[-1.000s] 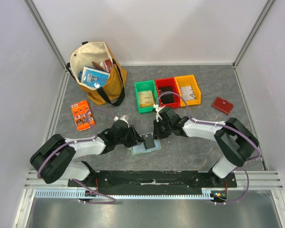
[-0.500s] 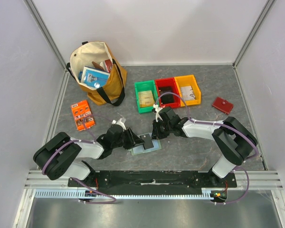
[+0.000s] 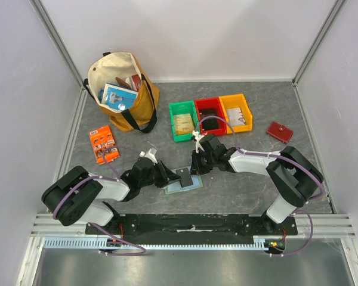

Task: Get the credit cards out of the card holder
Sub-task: Remove the credit card from the card holder.

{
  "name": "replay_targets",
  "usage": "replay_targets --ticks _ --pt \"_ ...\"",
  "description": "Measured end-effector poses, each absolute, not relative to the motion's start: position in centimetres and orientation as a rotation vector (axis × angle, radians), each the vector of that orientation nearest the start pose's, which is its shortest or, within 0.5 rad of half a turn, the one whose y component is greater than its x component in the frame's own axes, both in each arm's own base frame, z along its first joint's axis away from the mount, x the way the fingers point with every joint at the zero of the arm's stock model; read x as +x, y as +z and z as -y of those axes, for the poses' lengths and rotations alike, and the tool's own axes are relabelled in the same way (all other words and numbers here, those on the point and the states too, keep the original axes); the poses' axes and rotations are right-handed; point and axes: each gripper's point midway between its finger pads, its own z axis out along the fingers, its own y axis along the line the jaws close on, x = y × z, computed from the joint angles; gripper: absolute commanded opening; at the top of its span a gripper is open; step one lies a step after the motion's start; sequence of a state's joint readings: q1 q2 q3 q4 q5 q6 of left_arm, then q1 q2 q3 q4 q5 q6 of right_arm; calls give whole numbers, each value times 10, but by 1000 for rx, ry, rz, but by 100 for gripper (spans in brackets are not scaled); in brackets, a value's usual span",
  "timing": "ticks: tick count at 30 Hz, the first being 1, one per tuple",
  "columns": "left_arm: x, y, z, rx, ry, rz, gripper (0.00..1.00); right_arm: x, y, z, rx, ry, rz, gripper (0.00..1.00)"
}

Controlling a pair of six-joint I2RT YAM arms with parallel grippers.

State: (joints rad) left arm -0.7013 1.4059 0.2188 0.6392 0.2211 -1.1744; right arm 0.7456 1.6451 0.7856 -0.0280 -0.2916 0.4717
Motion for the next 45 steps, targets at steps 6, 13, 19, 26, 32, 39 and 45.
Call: replay_targets --ticks 6,13,19,26,32,39,45 --pt "193 31 262 -430 -1248 -2382 4 222 23 -298 -492 846 -2571 16" --pt "190 27 258 -455 -1244 -2388 2 223 22 -298 -488 846 -2571 15" --pt "186 26 249 -483 -1243 -2381 2 224 22 -298 -475 846 -2576 13" --pt "179 28 241 -495 -1235 -2384 15 226 22 -297 -470 847 -2575 13" --pt "181 25 236 -526 -1210 -2392 30 225 22 -297 -472 849 -2575 13" --pt "190 25 236 -544 -1221 -2387 31 225 22 -297 -472 850 -2575 13" --pt "199 26 242 -548 -1227 -2386 31 225 22 -298 -472 850 -2575 13"
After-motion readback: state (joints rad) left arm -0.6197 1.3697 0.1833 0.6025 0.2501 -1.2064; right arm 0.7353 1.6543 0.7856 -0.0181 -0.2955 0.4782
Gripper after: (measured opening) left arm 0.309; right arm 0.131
